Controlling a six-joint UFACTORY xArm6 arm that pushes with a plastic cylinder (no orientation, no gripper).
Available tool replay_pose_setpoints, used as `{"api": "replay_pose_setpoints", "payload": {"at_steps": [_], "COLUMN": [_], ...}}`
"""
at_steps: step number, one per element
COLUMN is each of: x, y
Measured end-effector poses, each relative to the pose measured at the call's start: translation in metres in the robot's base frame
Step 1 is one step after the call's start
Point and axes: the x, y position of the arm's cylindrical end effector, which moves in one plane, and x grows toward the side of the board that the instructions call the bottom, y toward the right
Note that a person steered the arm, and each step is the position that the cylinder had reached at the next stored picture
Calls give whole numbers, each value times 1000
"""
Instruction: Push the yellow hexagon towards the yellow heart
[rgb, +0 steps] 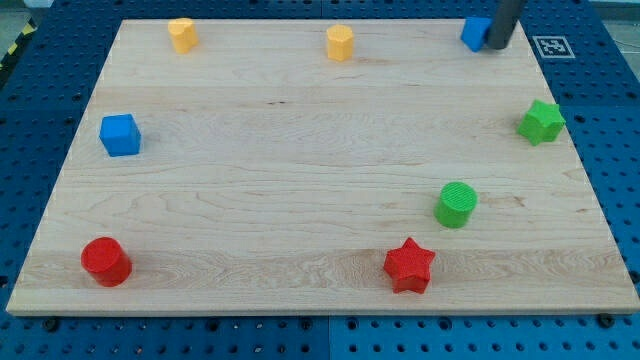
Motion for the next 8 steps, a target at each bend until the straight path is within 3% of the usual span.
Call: {"api": "replay_pose_setpoints", "payload": {"at_steps": [3, 4, 6, 8], "x": [31, 28, 11, -10], "y": [-44, -125, -192, -175]}}
